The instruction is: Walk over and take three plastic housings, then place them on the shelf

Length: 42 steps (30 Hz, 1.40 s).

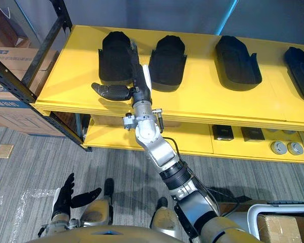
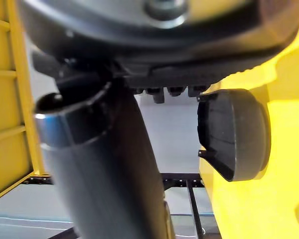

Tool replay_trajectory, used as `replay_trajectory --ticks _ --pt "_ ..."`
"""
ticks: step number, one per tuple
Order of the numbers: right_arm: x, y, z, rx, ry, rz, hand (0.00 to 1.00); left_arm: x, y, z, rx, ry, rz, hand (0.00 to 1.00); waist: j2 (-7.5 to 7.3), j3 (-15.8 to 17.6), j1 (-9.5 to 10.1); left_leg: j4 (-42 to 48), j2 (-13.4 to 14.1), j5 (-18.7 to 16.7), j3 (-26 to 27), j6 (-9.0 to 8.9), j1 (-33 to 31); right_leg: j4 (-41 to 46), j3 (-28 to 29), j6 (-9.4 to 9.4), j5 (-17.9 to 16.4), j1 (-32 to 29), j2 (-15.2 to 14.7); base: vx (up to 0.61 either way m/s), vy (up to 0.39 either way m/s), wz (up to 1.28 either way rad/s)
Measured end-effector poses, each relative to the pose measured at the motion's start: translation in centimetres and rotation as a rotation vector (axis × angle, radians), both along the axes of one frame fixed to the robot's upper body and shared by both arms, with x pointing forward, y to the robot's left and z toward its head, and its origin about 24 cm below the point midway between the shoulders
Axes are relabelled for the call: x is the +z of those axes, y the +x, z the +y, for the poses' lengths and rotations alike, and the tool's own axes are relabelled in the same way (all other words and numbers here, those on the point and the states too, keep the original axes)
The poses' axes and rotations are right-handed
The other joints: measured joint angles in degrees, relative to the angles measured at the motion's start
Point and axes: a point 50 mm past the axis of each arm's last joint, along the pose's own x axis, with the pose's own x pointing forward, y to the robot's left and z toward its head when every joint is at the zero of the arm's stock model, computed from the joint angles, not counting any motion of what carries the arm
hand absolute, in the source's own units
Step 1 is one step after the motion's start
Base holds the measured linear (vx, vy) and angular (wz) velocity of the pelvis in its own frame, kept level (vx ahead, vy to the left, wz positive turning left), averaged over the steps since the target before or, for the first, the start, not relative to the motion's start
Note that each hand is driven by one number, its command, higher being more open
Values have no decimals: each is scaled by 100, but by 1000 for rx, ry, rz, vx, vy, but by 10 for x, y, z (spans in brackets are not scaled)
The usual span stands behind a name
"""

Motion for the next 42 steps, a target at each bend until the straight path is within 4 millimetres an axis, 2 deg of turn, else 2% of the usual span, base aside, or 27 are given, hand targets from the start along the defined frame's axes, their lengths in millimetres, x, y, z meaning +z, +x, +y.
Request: replay_trajectory --ticks 3,15,20,27,42 --pt "-2 1 -1 -33 9 8 100 -1 0 -1 5 -1 4 100 50 28 7 0 13 -3 2 -4 1 31 4 -6 -21 -16 10 0 0 0" --pt "-13 4 0 -66 10 56 100 -1 0 -2 4 -2 4 100 70 59 18 2 41 -6 -12 -9 26 493 6 -8 -321 -190 -20 10 -20 1" --pt "-18 5 0 -82 -19 62 100 0 3 -2 1 -2 -4 100 99 176 15 4 45 -14 -13 -17 32 577 3 -21 -380 -218 -27 0 0 0" --pt "-34 6 -3 -101 -37 122 100 0 4 -2 1 -3 -9 100 106 240 20 4 39 -25 -14 -18 35 608 -1 -15 -423 -224 -37 0 0 0" --pt "-38 8 -5 -183 -74 97 100 1 6 -2 1 0 -14 100 85 326 29 4 22 -40 -12 -11 79 692 7 -16 -486 -234 -71 0 0 0"
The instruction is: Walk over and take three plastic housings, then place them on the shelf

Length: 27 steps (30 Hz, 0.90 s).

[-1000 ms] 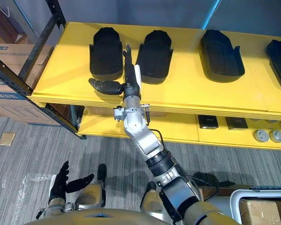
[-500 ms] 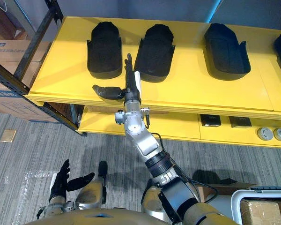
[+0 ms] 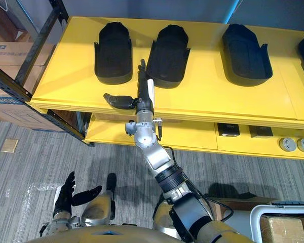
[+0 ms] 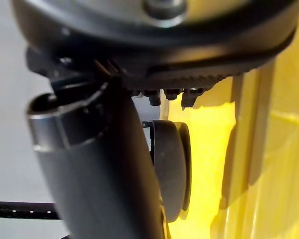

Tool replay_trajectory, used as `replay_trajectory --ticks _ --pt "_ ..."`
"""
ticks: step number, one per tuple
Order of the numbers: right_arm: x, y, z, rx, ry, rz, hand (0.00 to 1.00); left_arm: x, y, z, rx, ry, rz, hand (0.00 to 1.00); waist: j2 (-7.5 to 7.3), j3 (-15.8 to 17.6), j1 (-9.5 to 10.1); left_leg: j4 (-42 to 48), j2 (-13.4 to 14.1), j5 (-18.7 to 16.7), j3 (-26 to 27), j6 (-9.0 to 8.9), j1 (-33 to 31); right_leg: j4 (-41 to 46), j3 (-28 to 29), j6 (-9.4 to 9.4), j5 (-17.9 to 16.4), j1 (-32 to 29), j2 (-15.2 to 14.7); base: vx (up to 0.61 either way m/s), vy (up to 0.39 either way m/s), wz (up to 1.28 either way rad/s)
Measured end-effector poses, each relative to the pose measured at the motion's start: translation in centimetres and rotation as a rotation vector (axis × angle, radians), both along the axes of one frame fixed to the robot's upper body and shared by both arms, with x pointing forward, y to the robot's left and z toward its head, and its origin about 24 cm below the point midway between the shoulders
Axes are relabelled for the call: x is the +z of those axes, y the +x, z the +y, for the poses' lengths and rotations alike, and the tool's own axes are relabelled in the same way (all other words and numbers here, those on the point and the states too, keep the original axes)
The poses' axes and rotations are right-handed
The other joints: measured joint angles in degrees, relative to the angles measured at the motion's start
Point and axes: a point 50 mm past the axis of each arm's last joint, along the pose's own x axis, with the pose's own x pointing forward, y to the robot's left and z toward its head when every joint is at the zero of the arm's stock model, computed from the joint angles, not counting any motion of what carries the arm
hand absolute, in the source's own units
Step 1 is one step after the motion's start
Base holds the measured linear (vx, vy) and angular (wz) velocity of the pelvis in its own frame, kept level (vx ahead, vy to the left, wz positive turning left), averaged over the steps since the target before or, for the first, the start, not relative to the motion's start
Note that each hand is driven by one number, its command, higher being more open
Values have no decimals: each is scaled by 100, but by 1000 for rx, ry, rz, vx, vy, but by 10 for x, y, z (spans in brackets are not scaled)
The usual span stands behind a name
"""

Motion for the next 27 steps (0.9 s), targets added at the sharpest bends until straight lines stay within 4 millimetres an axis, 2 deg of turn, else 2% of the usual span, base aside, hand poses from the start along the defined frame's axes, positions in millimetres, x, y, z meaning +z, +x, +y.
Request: replay_trajectory --ticks 17,22,27 --pt "1 4 -11 -99 36 -16 100 1 2 1 3 6 -6 100 -27 73 25 0 -64 -32 15 26 53 -13 6 33 -15 55 -65 0 0 0" --pt "1 5 -12 -74 46 -21 100 1 1 3 -1 12 -5 100 -64 97 2 -1 -62 -34 28 24 67 -18 18 37 -10 63 -63 0 0 0" --pt "0 3 -7 35 46 -33 100 0 1 4 -10 13 2 100 -77 104 -36 -1 -52 -42 58 13 101 -95 34 62 15 114 -45 1 0 -3"
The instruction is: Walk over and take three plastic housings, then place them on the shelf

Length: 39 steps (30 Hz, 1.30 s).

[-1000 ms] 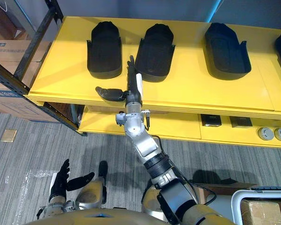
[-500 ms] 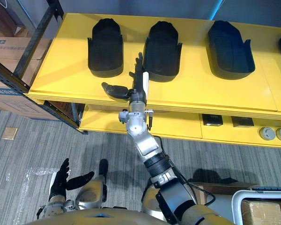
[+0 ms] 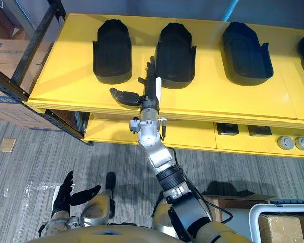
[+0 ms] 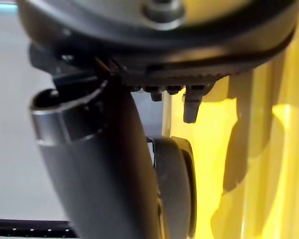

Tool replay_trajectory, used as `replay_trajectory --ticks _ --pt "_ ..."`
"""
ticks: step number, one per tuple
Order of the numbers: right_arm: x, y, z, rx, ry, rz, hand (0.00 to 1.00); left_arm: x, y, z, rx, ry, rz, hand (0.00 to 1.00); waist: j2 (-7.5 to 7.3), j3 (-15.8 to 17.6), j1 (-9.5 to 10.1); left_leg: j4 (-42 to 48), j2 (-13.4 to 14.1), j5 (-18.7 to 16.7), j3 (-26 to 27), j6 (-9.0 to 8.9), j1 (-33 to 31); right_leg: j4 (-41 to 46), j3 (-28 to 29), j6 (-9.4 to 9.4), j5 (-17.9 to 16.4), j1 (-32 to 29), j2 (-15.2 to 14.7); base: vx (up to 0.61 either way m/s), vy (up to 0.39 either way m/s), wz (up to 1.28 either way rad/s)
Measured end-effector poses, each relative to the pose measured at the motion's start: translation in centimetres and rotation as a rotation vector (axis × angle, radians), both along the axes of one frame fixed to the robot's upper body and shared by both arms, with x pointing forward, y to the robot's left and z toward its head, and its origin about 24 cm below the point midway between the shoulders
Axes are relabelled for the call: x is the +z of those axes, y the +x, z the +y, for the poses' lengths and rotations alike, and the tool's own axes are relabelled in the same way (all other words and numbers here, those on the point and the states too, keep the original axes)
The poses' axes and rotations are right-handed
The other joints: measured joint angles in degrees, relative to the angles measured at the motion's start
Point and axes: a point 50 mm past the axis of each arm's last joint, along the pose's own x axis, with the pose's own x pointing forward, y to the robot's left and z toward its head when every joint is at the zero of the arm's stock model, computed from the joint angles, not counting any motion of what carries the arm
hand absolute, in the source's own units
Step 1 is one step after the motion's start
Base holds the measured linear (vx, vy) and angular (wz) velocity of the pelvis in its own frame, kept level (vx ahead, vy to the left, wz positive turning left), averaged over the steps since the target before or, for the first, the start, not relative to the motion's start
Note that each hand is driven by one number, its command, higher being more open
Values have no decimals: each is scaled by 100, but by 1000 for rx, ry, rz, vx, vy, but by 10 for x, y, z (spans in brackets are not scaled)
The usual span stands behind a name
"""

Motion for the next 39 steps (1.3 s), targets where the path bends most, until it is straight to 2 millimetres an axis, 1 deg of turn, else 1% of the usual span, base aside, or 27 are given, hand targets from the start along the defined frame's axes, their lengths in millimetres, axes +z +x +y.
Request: replay_trajectory --ticks 4,6,7,11,14,19,26,30,31,32,33,34,35,36,38,39 --pt "-4 -10 10 113 7 4 100 0 0 1 -8 3 1 100 -12 -2 -11 -1 17 -30 39 -31 50 -72 26 0 15 61 26 11 -5 -6" --pt "-2 -17 21 187 -11 -12 100 0 0 1 -7 4 1 100 -14 -3 -8 0 43 -42 77 -52 49 -148 59 -4 58 76 64 28 -7 -7" --pt "-1 -19 24 203 -13 -17 100 0 0 1 -7 4 1 100 -14 -3 -8 0 44 -43 80 -53 51 -165 58 -4 69 89 68 52 -9 -3" --pt "15 -32 35 286 3 -88 100 0 0 1 -3 8 -1 100 -27 -10 2 2 41 -49 85 -61 63 -333 52 3 153 186 87 42 -1 1" --pt "21 -35 38 317 26 -98 100 0 0 1 4 13 5 100 -37 -16 3 2 39 -76 84 -60 147 -428 48 8 176 318 98 13 1 1" --pt "16 -35 40 322 20 -57 100 0 -1 4 6 25 17 100 -106 -57 12 0 81 -81 83 -64 143 -507 49 -2 209 353 155 -6 -2 0" --pt "16 -37 41 288 9 -68 100 -1 -1 4 6 27 18 100 -111 -60 16 0 90 -80 71 -64 130 -519 43 -2 219 354 167 0 0 0" --pt "19 -36 37 244 0 -105 100 -2 -3 5 7 31 22 100 -135 -93 -6 0 90 -80 77 -64 128 -532 46 -2 218 353 168 0 0 0" --pt "20 -36 33 239 4 -113 100 -2 -3 6 7 34 25 100 -151 -125 -7 -1 90 -80 83 -64 127 -542 49 -2 219 352 168 0 0 0" --pt "24 -39 25 227 13 -135 100 -3 -5 7 8 36 27 100 -178 -186 -1 -1 85 -83 90 -67 124 -575 44 3 231 356 167 0 0 0" --pt "28 -41 15 205 12 -161 100 -4 -6 7 9 38 30 100 -203 -249 -1 -1 83 -93 103 -77 116 -628 46 8 256 363 168 0 0 0" --pt "36 -45 -2 162 25 -207 100 -4 -7 9 11 43 35 100 -236 -316 -6 -1 72 -106 118 -78 118 -674 54 21 279 379 164 38 7 -6" --pt "46 -50 -26 95 62 -269 100 -4 -8 10 13 52 38 100 -284 -389 -7 -1 64 -122 145 -77 122 -749 73 22 324 395 163 31 8 -8" --pt "51 -53 -41 49 86 -302 100 -4 -8 11 10 63 39 100 -313 -424 -8 -1 60 -131 167 -75 126 -790 97 29 349 404 163 26 16 -13" --pt "60 -64 -91 -124 108 -390 100 -4 -11 15 26 72 44 100 -406 -535 -60 -2 40 -158 252 -63 148 -898 155 53 417 421 150 17 26 -19" --pt "61 -73 -124 -252 96 -423 100 -6 -16 18 46 76 61 100 -475 -638 -173 -3 23 -183 324 -48 166 -947 226 70 447 416 138 16 38 -41"
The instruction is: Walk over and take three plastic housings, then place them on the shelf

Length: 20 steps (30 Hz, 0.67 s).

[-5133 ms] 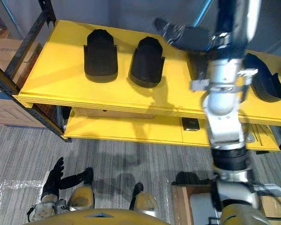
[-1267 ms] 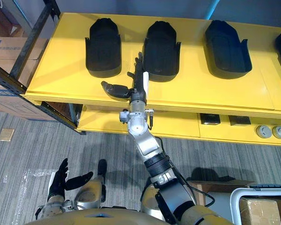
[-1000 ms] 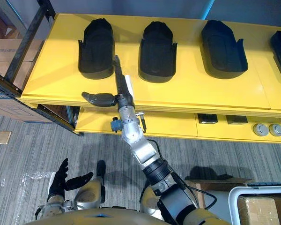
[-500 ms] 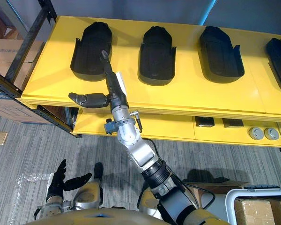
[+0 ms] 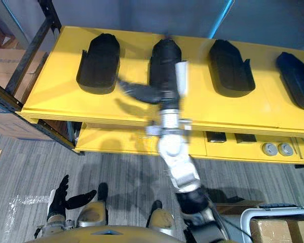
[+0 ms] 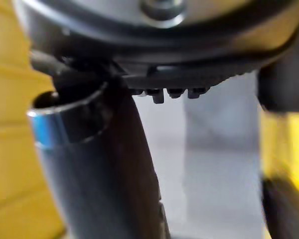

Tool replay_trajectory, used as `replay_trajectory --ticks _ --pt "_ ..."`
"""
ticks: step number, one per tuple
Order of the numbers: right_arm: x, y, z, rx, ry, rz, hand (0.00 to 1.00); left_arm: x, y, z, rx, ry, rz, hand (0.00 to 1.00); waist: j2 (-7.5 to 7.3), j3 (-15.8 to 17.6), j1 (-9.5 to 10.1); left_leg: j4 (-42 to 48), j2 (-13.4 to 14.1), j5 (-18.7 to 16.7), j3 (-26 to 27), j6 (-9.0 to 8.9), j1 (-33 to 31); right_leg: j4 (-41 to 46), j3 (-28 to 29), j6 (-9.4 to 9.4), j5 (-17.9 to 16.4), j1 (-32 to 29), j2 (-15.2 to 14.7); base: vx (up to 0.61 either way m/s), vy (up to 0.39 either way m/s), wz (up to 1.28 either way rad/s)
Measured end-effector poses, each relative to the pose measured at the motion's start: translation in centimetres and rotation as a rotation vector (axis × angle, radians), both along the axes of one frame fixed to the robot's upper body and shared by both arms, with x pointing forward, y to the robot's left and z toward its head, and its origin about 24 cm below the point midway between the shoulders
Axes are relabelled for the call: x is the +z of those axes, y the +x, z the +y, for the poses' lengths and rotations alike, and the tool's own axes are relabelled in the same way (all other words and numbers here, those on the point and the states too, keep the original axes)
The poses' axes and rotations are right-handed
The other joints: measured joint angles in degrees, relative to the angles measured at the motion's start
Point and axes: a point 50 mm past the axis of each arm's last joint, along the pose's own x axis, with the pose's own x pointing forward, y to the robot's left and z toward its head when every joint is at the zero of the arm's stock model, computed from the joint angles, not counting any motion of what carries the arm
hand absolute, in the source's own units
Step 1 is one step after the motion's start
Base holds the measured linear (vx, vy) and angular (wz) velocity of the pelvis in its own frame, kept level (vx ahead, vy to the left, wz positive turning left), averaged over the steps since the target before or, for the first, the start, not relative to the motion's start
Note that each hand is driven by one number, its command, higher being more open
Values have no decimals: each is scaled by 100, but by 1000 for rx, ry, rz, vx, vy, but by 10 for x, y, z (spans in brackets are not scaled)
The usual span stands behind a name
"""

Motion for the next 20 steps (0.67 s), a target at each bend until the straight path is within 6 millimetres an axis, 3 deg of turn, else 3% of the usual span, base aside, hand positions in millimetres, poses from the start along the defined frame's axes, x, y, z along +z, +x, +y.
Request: replay_trajectory --ticks 1,2,4,5,8,10,13,14,17,20 --pt "-5 -10 -30 -109 10 4 100 -3 -7 3 31 0 25 100 -54 -135 -79 -1 -3 -45 160 1 58 -26 140 9 31 -42 -7 17 35 -49" --pt "-9 -15 -43 -138 31 17 100 -5 -10 5 48 0 38 100 -67 -203 -127 -2 -4 -71 238 6 91 -55 220 15 50 -46 -6 15 38 -62" --pt "-34 -40 -82 -242 90 118 100 -13 -24 11 135 -6 89 100 -60 -491 -403 -7 5 -169 523 -16 199 -114 515 19 92 -113 12 29 29 -65" --pt "-41 -47 -90 -273 89 152 100 -14 -27 12 155 -10 99 100 -45 -529 -466 -10 15 -192 607 -23 256 -119 597 16 97 -113 22 21 18 -71" --pt "-91 -78 -117 -343 135 384 100 -20 -34 12 222 -34 133 100 63 -626 -796 -22 54 -274 876 -54 467 -108 848 3 84 -101 68 -10 3 -53" --pt "-150 -104 -128 -407 208 647 100 -23 -29 13 261 -68 132 100 120 -658 -946 -22 100 -292 970 -77 484 -67 903 -26 64 -152 113 -47 -14 -19" --pt "-206 -134 -124 -446 305 892 100 -26 -28 13 298 -104 151 100 191 -699 -945 -23 138 -288 999 -86 485 -58 930 -68 40 -182 148 -25 -17 -5" --pt "-235 -150 -116 -434 361 1027 100 -30 -32 12 334 -130 181 100 242 -730 -945 -24 146 -292 1001 -91 493 -54 931 -74 36 -172 155 0 0 0" --pt "-282 -176 -97 -356 443 1302 100 -36 -43 13 389 -160 244 100 325 -795 -911 -25 150 -293 981 -94 524 -67 900 -79 33 -149 155 3 -2 4" --pt "-319 -202 -81 -297 548 1570 100 -40 -54 15 416 -174 306 100 309 -842 -834 -26 158 -308 940 -114 604 -84 839 -107 11 -25 156 5 -4 6"
